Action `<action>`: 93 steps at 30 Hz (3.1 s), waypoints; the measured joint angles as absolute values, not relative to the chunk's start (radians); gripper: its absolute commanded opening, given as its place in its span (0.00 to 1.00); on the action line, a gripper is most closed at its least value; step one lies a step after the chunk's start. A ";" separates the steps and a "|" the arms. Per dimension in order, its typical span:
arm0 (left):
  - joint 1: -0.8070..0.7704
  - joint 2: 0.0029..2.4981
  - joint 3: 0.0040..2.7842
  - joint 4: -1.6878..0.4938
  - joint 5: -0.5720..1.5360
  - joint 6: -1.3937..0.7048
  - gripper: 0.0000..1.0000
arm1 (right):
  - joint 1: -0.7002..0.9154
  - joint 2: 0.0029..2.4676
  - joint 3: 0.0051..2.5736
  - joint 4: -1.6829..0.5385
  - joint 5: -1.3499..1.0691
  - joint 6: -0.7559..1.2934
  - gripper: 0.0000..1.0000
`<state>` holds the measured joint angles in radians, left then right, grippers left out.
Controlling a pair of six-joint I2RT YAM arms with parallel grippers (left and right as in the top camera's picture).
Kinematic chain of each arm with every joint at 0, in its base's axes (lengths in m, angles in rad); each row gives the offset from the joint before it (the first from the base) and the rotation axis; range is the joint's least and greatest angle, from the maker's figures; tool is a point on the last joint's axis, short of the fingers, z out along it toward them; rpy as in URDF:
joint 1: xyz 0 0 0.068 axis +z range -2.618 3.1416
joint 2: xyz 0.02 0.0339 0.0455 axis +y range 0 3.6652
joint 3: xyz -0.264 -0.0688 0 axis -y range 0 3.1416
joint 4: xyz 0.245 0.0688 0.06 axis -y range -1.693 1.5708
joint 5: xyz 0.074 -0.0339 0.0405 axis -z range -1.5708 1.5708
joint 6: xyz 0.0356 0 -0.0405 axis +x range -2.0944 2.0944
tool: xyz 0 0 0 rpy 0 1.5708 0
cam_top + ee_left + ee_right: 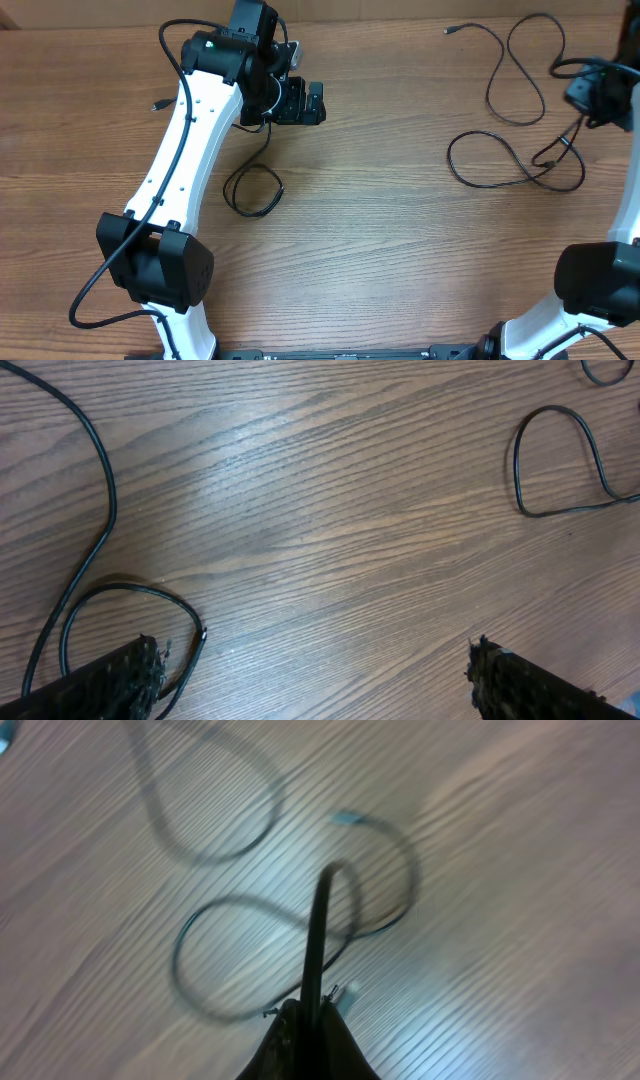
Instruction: Untangle cables
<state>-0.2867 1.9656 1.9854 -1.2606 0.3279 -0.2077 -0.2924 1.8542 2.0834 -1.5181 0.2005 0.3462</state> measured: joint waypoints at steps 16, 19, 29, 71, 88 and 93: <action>-0.287 1.966 1.985 -1.261 0.328 -0.208 1.00 | -0.354 1.876 1.879 -1.255 0.381 0.416 0.16; -0.287 1.966 1.985 -1.261 0.328 -0.208 0.99 | -0.354 1.877 1.798 -1.196 0.405 0.414 0.18; -0.287 1.966 1.985 -1.261 0.328 -0.208 1.00 | -0.354 1.879 1.585 -1.031 0.426 0.416 0.27; -0.287 1.966 1.985 -1.261 0.313 -0.208 1.00 | -0.313 2.165 1.557 -0.665 -0.124 0.079 0.50; -0.287 1.966 1.985 -1.261 0.313 -0.208 1.00 | -0.312 2.176 1.552 -0.671 -0.130 0.000 0.19; -0.287 1.966 1.985 -1.261 0.312 -0.208 1.00 | -0.312 2.181 1.552 -0.662 -0.131 0.001 0.04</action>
